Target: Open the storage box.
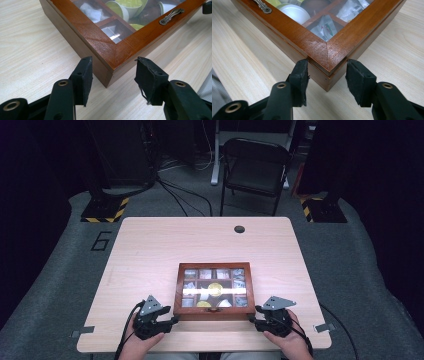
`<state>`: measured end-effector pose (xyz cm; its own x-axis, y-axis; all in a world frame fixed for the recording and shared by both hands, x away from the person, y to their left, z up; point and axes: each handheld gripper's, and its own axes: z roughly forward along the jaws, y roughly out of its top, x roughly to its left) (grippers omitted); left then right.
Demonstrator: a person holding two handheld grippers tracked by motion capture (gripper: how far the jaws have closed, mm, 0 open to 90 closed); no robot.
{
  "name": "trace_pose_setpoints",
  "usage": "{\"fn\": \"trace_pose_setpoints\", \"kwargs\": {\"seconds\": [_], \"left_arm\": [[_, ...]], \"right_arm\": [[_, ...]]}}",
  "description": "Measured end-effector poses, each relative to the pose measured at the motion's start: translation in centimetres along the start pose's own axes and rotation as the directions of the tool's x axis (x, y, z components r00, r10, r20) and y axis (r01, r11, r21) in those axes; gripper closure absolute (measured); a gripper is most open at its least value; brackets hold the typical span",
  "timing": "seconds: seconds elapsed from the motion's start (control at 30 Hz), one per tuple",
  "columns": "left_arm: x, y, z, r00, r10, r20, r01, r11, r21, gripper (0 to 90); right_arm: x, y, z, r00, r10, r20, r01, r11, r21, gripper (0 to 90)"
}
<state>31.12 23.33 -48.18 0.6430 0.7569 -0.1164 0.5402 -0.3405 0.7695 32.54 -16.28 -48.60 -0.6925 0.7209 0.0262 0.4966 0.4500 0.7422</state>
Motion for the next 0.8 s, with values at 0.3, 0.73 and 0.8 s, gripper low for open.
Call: {"fn": "trace_pose_setpoints", "kwargs": {"seconds": [0.3,0.73,0.8], "left_arm": [[-0.4,0.0,1.0,0.9995,0.030,-0.007,-0.030,0.9980,0.055,51.1],[-0.1,0.1,1.2,0.9998,0.018,-0.005,-0.018,0.9982,0.057,52.9],[-0.1,0.2,1.1,0.9997,0.024,-0.007,-0.024,0.9980,0.059,52.9]], "right_arm": [[-0.1,0.0,0.0,1.0000,-0.005,-0.004,0.005,1.000,-0.001,52.9],[-0.1,0.0,0.0,0.9999,-0.016,-0.002,0.016,1.000,-0.004,53.2],[0.0,0.1,0.0,0.9999,-0.015,-0.003,0.015,1.000,-0.006,53.6]]}}
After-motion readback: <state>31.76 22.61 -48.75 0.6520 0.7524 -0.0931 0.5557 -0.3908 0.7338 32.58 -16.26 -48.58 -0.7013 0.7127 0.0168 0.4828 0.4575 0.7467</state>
